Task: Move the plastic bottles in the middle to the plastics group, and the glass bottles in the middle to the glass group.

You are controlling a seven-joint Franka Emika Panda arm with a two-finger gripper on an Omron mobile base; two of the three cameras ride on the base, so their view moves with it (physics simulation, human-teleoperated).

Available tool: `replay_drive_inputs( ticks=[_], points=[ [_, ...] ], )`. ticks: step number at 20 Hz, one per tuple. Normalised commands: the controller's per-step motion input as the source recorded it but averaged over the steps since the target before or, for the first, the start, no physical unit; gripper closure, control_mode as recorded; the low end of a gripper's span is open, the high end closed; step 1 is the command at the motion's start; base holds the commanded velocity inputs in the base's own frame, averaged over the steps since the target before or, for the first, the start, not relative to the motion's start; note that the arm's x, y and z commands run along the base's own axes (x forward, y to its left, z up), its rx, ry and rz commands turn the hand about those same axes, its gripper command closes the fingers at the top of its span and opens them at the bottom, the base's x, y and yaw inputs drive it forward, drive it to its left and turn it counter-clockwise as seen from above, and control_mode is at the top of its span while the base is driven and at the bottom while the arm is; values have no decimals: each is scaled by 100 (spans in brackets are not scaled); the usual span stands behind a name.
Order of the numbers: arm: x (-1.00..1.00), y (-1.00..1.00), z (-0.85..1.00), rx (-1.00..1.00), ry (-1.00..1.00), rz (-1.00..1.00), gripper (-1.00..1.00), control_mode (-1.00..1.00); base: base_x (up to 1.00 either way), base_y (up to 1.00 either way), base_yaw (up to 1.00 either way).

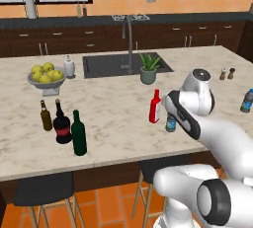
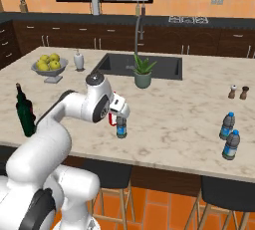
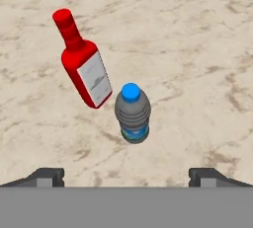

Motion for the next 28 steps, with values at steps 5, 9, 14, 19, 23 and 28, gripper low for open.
replay_drive_inputs(
  ticks=[5, 9, 14, 19, 23, 28],
  points=[
    [44, -12, -35, -1, 3, 0, -100, -100, 0, 0, 0],
    [46, 0, -32, -3, 3, 0, -100, -100, 0, 0, 0],
    [37, -2, -20, 0, 5, 0, -100, -100, 0, 0, 0],
    [20, -9, -7, 0, 11, 0, -100, -100, 0, 0, 0],
    [16, 0, -15, 0, 8, 0, -100, -100, 0, 0, 0],
    [15, 0, -30, 0, 1, 0, -100, -100, 0, 0, 0]
  ],
)
